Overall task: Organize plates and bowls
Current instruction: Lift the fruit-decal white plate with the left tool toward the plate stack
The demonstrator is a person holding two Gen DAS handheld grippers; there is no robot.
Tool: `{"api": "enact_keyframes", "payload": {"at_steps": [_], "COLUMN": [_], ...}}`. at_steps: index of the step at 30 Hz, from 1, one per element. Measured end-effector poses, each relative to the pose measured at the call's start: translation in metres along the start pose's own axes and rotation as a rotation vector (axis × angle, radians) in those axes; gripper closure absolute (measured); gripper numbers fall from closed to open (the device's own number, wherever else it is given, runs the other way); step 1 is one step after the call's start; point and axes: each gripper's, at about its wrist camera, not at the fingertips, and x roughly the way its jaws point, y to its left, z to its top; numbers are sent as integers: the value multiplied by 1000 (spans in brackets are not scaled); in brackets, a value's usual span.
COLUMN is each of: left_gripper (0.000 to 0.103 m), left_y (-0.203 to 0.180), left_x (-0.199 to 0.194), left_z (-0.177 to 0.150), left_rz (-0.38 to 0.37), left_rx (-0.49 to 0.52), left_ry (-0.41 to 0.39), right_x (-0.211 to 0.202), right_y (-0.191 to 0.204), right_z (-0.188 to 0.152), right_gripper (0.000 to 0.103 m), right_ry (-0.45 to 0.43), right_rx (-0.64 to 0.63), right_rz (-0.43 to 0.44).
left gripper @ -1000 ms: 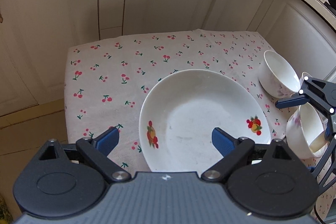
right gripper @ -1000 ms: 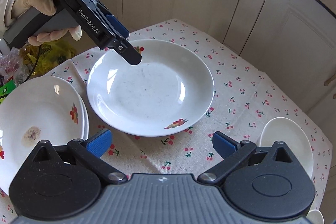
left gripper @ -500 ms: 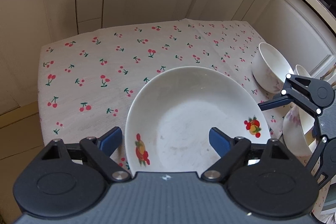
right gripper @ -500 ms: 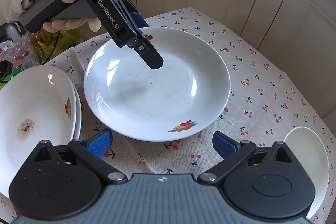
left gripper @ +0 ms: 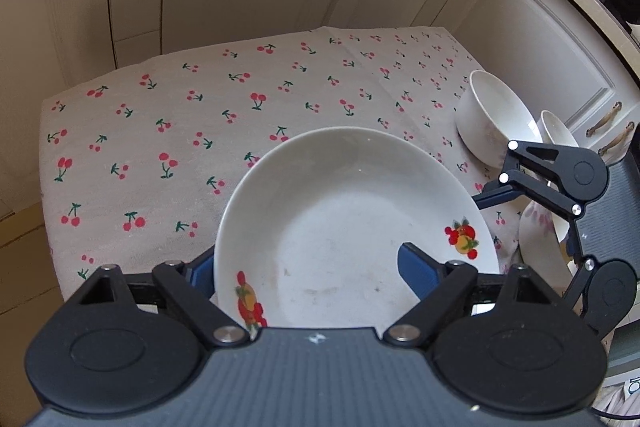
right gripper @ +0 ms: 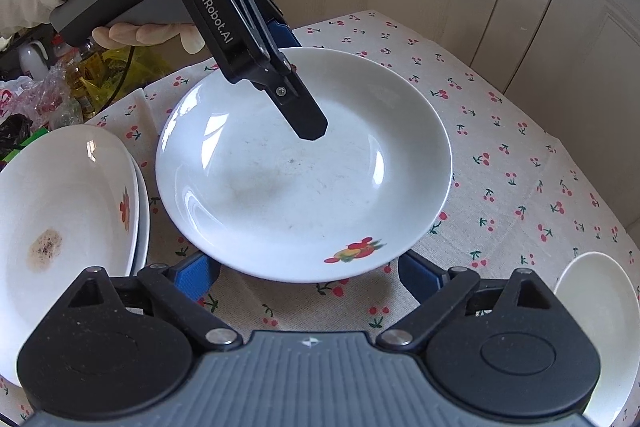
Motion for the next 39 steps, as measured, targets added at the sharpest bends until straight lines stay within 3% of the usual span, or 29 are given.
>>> {"api": "enact_keyframes", "payload": {"at_steps": [18, 39], "left_gripper": [12, 12], "left_y": [3, -1], "left_x": [6, -2], "left_z": [11, 10], "left_rz": [-22, -30], "left_rx": [-35, -18], "left_ry": [66, 32], "right_x": [5, -3], "right_y": [3, 0], "right_z": [0, -2], "right_gripper": [6, 6], "right_ry": [-13, -23], "right_rx": [-6, 18], "right_rz": [-8, -24]}}
